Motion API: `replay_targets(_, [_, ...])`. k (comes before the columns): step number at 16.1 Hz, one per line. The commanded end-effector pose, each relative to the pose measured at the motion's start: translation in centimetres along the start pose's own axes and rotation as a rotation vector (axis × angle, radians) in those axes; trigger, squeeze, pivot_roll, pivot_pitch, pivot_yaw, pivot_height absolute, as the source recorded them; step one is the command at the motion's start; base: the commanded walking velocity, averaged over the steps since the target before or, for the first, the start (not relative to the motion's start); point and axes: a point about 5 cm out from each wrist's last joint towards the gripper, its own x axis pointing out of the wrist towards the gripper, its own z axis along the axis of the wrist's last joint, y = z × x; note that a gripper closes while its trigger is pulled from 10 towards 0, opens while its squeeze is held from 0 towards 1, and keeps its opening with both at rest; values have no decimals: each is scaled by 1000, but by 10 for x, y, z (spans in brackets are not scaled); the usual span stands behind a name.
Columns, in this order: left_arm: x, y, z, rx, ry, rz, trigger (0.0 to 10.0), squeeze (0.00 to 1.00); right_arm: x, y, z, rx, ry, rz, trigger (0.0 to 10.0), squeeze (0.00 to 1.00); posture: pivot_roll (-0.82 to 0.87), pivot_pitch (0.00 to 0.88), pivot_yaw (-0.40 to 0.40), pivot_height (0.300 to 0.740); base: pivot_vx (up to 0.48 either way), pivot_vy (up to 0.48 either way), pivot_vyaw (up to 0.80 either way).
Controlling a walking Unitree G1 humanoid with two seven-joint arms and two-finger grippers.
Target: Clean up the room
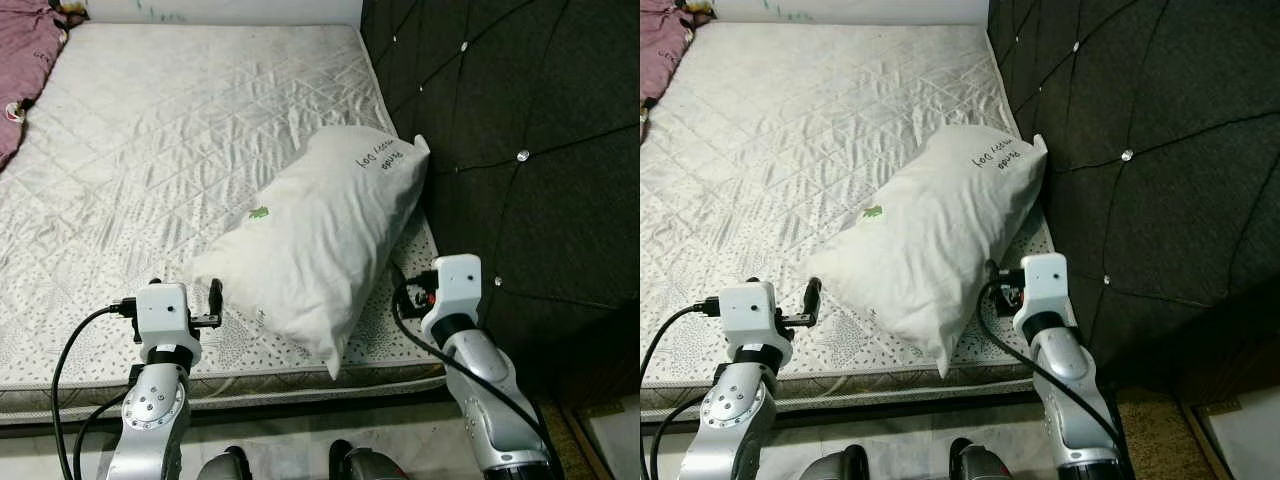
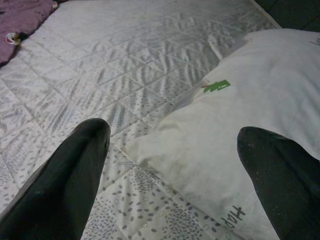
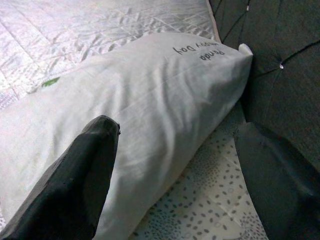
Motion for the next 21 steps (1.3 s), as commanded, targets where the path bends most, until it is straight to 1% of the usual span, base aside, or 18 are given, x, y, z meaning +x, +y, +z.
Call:
replay_targets(1, [-2, 2, 0, 8, 4, 2, 10000, 0, -1, -3, -2, 10, 9, -5, 10000, 0, 4, 229, -46, 735, 0, 0, 0])
replay_targets(5, [-2, 3, 0, 33, 0, 5, 10000, 0, -1, 0, -2, 16, 2, 12, 10000, 0, 6, 229, -40, 688, 0, 0, 0])
replay_targets(9, [1, 2, 1, 36, -2, 17, 10000, 0, -1, -2, 0, 16, -3, 12, 10000, 0, -3, 236, -43, 634, 0, 0, 0])
replay_targets(13, [2, 2, 2, 30, -9, 32, 10000, 0, -1, 0, 0, 8, -5, 33, 10000, 0, -4, 240, -48, 629, 0, 0, 0])
replay_targets(16, [3, 5, 3, 18, -5, 49, 10000, 0, 4, 2, 2, -6, -14, 49, 10000, 0, -2, 246, -50, 629, 0, 0, 0])
replay_targets(18, [3, 4, 5, 3, -11, 35, 10000, 0, 6, 1, 5, -15, -28, 45, 10000, 0, -1, 247, -49, 629, 0, 0, 0])
replay_targets(21, [3, 2, 5, -17, -13, 23, 10000, 0, 7, 1, 4, -10, -21, 47, 10000, 0, 1, 249, -47, 629, 0, 0, 0])
